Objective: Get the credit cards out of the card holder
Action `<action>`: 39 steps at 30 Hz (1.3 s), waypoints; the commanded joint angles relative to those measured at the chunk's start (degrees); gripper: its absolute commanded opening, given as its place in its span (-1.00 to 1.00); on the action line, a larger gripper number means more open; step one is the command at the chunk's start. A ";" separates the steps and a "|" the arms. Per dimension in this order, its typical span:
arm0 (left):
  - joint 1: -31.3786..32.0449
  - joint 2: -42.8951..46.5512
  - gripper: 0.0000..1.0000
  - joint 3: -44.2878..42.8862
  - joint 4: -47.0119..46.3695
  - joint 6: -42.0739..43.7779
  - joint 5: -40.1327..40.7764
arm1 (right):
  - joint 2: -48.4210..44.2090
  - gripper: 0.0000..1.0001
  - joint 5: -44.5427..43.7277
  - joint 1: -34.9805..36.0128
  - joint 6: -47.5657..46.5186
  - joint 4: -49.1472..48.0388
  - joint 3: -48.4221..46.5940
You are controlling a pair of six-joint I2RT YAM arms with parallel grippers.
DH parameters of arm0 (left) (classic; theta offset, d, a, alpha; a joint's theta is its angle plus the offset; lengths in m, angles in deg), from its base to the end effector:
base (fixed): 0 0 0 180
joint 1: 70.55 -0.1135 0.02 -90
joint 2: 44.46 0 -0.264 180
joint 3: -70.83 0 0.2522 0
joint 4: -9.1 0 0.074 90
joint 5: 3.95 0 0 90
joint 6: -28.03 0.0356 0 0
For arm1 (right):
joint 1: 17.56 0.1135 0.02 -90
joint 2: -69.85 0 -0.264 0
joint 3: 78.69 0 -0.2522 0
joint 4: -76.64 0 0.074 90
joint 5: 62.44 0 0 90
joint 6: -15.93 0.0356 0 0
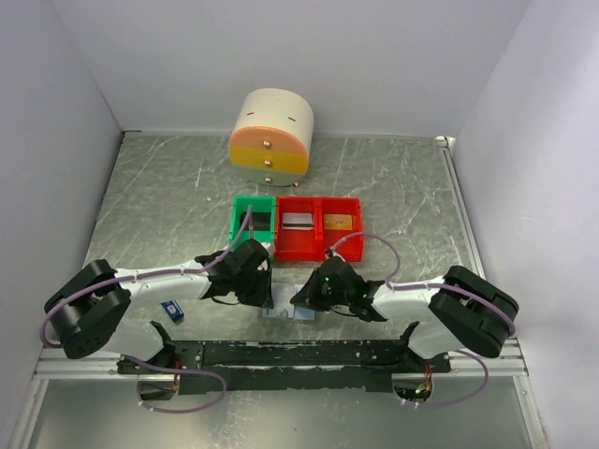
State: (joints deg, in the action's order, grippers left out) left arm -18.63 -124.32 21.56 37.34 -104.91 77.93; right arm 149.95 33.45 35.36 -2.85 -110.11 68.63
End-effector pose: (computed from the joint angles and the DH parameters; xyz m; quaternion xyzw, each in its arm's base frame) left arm 0.1485 -0.1977 0.1516 0.0942 0.9564 -0.2435 0.1311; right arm 0.1347 0.1843 0.1166 0.1232 0.8994 0.3901 0.1540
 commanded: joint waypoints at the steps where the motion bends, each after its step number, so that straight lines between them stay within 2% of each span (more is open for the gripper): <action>1: 0.41 -0.28 -0.35 -0.46 1.71 -0.44 3.36 | -2.38 -0.91 -2.20 -0.41 -0.62 2.03 1.84; 3: 0.57 0.23 -0.36 0.27 0.81 -1.29 3.18 | -3.76 -1.00 -2.84 -0.58 -0.91 3.11 2.40; 7: 1.17 1.93 -0.39 1.53 -0.97 -3.24 3.84 | -5.39 -1.00 -2.75 -1.39 -2.16 4.95 2.92; 14: 1.45 6.87 -0.36 0.55 1.51 -3.93 9.04 | -7.04 -1.00 -2.30 -1.78 -4.84 7.77 1.98; 24: 1.73 13.19 0.09 -0.33 -1.29 -3.86 8.48 | -6.14 -1.00 -1.67 -2.03 -5.49 7.87 0.86; 28: 1.69 11.96 0.30 -1.36 -5.36 -2.68 4.22 | -6.98 -1.00 -2.17 -1.98 -4.94 8.02 1.12; 34: 1.76 5.61 0.27 -0.32 -11.67 -4.28 -2.45 | -7.79 -1.00 -2.26 -1.98 -3.17 5.36 3.14; 39: 2.25 0.60 -0.02 0.25 -10.79 -4.05 -2.82 | -7.94 -1.00 -1.95 -2.00 -2.66 4.25 3.89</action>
State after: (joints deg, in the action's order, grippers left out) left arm -17.19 -120.82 21.82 28.66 -109.17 77.67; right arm 142.58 32.67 33.64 -5.91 -106.07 71.16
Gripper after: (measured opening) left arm 0.538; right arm 0.014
